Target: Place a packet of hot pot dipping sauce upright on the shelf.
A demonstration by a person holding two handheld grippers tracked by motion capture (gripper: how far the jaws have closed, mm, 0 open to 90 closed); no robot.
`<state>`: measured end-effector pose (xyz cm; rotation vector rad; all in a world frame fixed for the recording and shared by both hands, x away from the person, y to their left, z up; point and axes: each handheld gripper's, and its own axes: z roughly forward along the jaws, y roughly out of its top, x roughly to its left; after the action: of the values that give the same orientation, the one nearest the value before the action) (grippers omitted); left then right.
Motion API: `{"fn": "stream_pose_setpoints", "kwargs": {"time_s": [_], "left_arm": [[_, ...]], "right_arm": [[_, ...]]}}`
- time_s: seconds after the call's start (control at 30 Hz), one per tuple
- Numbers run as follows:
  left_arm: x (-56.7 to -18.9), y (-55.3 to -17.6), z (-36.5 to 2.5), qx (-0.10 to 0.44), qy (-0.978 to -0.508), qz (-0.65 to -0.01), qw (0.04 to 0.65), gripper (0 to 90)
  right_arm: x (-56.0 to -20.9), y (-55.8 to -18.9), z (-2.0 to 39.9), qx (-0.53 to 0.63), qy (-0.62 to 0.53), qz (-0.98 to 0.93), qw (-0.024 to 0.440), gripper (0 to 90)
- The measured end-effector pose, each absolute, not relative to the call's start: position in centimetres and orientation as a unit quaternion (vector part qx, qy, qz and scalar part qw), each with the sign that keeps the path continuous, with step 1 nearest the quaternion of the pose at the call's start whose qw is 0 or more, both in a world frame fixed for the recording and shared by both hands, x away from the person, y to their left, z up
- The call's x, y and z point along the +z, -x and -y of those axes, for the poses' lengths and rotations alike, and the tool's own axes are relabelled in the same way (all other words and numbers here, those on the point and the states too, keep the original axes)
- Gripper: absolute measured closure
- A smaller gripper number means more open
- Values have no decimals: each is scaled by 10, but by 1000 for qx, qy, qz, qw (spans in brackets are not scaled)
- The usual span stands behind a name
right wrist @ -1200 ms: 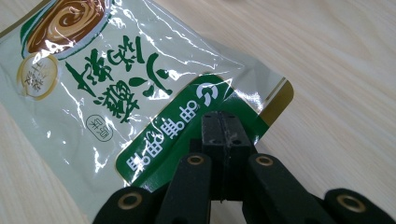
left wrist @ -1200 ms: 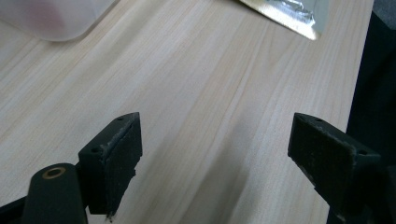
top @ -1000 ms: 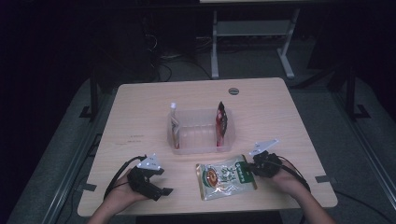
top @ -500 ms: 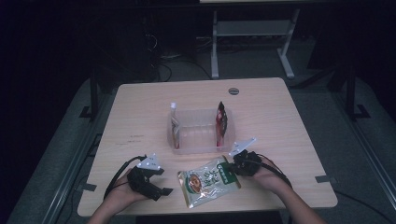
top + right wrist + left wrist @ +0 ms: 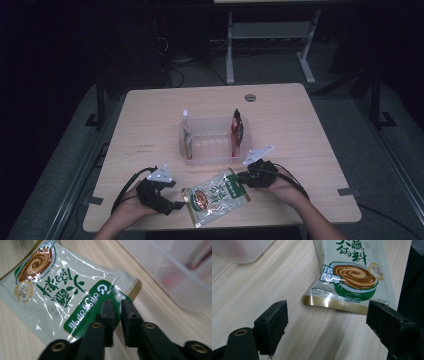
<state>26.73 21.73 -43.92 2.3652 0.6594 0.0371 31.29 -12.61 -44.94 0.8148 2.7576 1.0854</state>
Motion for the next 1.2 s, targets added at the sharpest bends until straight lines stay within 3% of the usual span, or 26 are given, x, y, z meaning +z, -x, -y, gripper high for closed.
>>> {"fn": "stream_pose_setpoints", "kwargs": {"time_s": [0.23,0.37,0.77,1.2], "left_arm": [[-428,-271,-205,11,-900,-254,353,173],[-423,-276,-193,7,-910,-237,339,173],[-435,-285,-148,-3,-914,-232,332,166],[-454,-280,-141,-2,-927,-221,303,146]], "right_arm": [[-441,-302,157,370,-296,-879,47,514],[-439,-293,175,368,-320,-871,61,442],[-440,-286,198,377,-335,-861,73,406],[-447,-288,195,362,-333,-868,72,403]]}}
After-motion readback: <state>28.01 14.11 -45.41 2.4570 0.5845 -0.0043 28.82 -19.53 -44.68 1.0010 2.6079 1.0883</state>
